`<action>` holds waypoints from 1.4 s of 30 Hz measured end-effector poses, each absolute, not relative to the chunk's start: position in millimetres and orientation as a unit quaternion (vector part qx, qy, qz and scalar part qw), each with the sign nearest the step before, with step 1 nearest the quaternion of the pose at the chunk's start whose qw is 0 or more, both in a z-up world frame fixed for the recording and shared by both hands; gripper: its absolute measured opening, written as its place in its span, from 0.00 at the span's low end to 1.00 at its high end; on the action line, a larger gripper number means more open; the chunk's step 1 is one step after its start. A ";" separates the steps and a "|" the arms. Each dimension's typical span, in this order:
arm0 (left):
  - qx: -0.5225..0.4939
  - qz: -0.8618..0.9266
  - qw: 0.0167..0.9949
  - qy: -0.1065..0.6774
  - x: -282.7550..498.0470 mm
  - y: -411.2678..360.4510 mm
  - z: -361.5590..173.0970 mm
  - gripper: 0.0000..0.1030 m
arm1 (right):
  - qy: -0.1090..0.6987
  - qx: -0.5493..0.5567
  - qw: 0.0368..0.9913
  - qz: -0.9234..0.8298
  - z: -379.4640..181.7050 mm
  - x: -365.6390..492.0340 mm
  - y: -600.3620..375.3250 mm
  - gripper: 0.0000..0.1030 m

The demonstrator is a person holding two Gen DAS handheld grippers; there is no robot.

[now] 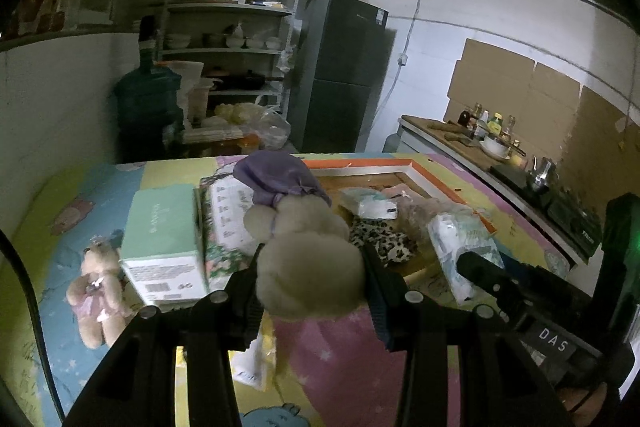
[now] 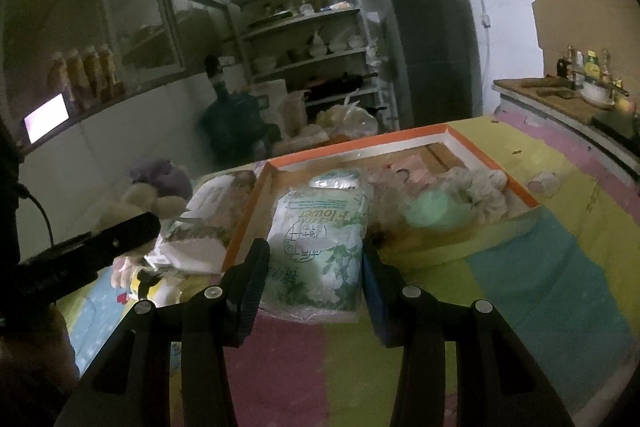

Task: Organize soft objects
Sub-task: 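Lift and carry the plush bear and 'Flower' package over the tray, then lower the cream plush bear and 'Flower' package into the cardboard tray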

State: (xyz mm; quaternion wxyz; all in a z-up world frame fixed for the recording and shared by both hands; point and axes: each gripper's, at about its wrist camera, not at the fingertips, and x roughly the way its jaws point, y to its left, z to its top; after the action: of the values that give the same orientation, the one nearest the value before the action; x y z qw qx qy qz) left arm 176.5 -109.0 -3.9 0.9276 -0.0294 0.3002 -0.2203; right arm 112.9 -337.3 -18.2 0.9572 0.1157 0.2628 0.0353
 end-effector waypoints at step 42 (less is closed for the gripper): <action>-0.028 -0.295 0.888 0.352 307.7 -278.9 -7.5 0.43 | 0.265 0.098 0.959 0.012 -3.7 210.1 -468.7 0.45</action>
State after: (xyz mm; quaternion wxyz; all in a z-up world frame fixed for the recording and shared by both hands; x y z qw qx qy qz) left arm 307.7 -278.9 -7.5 0.8880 -0.0280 0.3517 -0.2951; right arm 210.1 -468.7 -3.7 0.9593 0.0976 0.2647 0.0115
